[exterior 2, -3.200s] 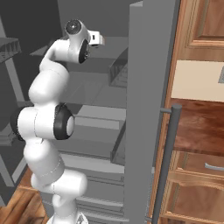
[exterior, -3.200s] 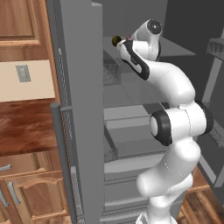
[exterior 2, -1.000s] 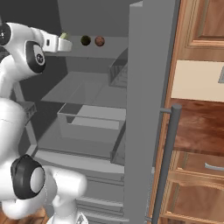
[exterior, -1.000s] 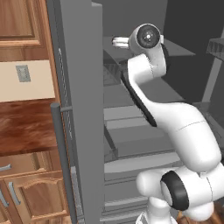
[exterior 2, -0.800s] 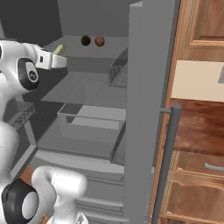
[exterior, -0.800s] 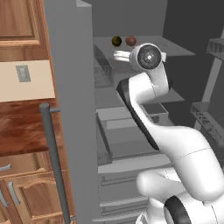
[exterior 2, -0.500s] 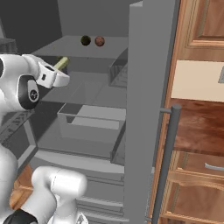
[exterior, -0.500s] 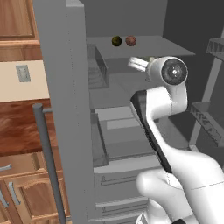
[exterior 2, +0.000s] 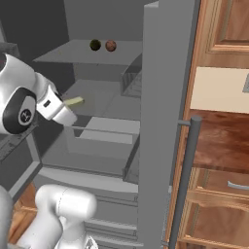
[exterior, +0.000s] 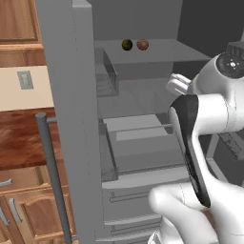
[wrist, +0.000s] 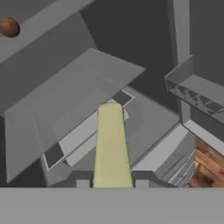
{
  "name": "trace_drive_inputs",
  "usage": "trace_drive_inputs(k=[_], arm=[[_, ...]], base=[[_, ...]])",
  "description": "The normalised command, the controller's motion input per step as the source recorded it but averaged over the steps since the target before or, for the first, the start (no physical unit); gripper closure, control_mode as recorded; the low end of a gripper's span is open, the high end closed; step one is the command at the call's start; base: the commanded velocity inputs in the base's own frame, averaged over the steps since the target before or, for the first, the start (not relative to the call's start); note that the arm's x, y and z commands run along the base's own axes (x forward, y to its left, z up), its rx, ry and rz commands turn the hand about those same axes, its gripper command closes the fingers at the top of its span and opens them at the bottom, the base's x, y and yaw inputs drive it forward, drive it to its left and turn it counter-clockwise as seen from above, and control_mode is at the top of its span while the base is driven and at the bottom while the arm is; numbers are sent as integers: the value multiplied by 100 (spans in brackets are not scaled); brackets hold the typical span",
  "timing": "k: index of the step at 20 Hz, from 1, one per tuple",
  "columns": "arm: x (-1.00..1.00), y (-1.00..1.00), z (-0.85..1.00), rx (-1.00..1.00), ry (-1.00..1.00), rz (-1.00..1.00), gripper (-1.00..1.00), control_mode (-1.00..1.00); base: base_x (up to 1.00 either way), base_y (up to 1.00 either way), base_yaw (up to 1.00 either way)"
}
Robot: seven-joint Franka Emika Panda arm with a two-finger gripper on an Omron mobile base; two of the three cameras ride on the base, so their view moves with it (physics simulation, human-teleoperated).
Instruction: Pick the egg and butter from the fridge and place them by the bowl for mixing.
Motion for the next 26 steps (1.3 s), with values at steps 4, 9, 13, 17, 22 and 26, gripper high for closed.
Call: trace_drive_inputs(k=[4,9,13,17,22,26], arm=[[-71,-33,-92,8,19,-1,100,-100],[-8,-10,-39,-15,-15,5,100,-100],[-65,2,-52,-3,-5,3,100,100],[0,0,0,0,0,0,100,100],[0,0,0,0,0,0,100,100],[0,0,0,0,0,0,100,100]], base=[[0,0,0],[0,0,0],[-25,2,0],[-100,13,5],[-100,32,7],[-89,41,2]])
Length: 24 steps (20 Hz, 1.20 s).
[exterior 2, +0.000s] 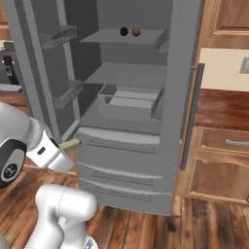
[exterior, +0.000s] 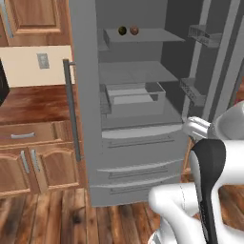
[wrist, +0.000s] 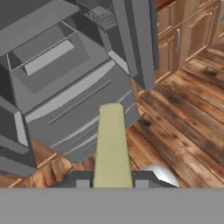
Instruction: Pick the egg and butter from the fridge and place them by the bowl for mixing.
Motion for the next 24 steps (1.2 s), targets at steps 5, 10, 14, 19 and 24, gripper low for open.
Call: trace_drive_inputs(k=[5,10,14,19,24], arm=[[0,0,0,0,0,0,100,100],[0,0,0,0,0,0,100,100],[0,0,0,0,0,0,100,100],[0,0,0,0,0,0,100,100],[0,0,0,0,0,0,100,100]], base=[[-74,40,-1],[-49,21,-39],[-58,16,-55],[-43,10,-92],[-2,0,-100]])
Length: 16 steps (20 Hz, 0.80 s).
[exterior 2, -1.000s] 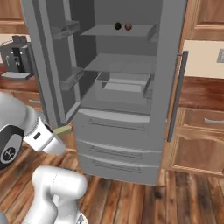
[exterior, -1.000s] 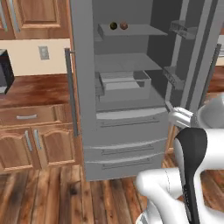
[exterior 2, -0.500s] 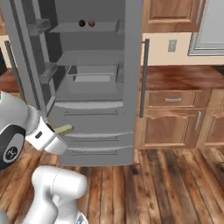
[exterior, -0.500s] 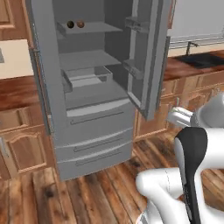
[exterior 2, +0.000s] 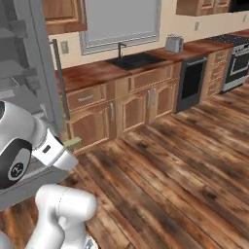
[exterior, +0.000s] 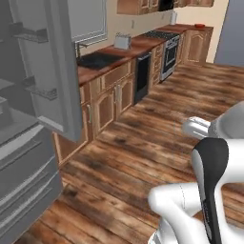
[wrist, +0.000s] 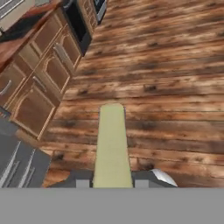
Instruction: Pick the egg and butter from the fridge and place them by the bowl for mixing.
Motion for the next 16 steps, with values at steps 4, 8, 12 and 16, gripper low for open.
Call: trace_drive_inputs(k=[4,8,12,16], arm=[[0,0,0,0,0,0,100,100],[0,0,0,0,0,0,100,100],[0,0,0,0,0,0,100,100],[0,0,0,0,0,0,100,100]], base=[[0,0,-100],[49,2,-64],[100,-39,-29],[100,-49,-22]])
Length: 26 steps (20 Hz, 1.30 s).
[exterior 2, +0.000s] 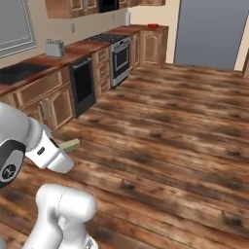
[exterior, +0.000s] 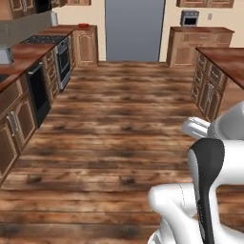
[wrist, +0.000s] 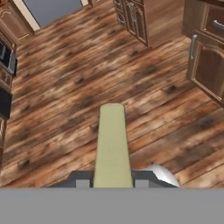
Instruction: Pick the egg and butter from the fridge and place them by the bowl for mixing.
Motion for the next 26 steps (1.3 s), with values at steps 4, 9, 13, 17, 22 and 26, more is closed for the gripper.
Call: trace_drive_inputs(k=[4,9,13,17,22,26], arm=[[0,0,0,0,0,0,100,100],[0,0,0,0,0,0,100,100],[0,0,0,0,0,0,100,100],[0,0,0,0,0,0,100,100],[0,0,0,0,0,0,100,100],[0,0,0,0,0,0,100,100]], base=[[100,-47,-15],[100,-24,1],[100,-4,2],[100,4,1],[100,62,-9],[100,92,-16]])
